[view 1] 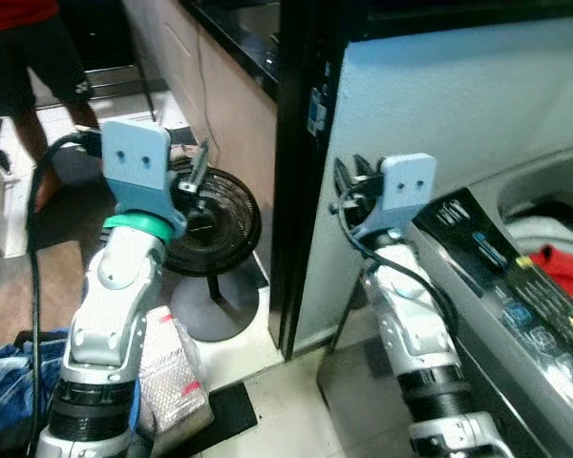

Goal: Clothes washing

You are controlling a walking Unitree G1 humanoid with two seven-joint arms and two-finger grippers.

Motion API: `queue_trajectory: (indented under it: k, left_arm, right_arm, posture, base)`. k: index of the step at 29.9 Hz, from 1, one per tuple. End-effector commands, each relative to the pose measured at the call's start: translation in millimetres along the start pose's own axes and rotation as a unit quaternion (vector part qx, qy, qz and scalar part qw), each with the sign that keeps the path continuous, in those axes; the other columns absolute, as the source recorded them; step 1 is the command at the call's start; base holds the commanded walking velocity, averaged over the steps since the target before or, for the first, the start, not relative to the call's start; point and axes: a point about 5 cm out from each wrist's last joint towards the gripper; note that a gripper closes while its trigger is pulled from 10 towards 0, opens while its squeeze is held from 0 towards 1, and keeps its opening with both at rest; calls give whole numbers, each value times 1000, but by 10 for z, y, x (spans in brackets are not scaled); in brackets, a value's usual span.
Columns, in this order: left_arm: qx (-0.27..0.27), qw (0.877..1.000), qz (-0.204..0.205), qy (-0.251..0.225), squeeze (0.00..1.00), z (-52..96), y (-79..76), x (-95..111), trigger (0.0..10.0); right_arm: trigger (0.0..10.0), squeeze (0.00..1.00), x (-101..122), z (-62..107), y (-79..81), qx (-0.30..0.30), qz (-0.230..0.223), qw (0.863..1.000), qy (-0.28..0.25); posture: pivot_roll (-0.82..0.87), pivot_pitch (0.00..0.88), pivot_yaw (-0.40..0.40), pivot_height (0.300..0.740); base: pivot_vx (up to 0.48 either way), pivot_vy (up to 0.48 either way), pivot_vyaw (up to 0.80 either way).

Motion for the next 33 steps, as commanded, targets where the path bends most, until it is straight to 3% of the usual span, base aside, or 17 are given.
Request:
queue_trajectory:
  k: [1,17,30,33]
  left_arm:
    - [-1,1000,0,7,0,16,-9,-37,10000]
    - [6,1000,-9,26,0,25,-7,-105,10000]
    - [1,999,-19,34,0,42,-6,-149,10000]
    - [1,999,-30,40,0,43,3,-168,10000]
  right_arm:
    - [10000,0,-11,25,26,2,-7,1000,0]
    - [10000,0,-24,27,43,9,-13,1000,2]
    - [10000,0,-104,109,193,45,-29,998,15]
    - [10000,0,-99,128,238,58,-42,997,11]
  posture:
    - [135,62,7,740]
    - [135,57,6,740]
    - [132,55,10,740]
    - [132,57,11,740]
  base:
    - [0,0,756]
    - [0,0,755]
    - [0,0,756]
    - [480,0,694]
Point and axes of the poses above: a point about 5 cm out from each wrist's last joint towards the gripper, its own z axis pointing back from the gripper into the wrist, its own x axis along the axis of the wrist's last joint, y = z × x, and after that the axes turned 15 degrees about z, right-handed
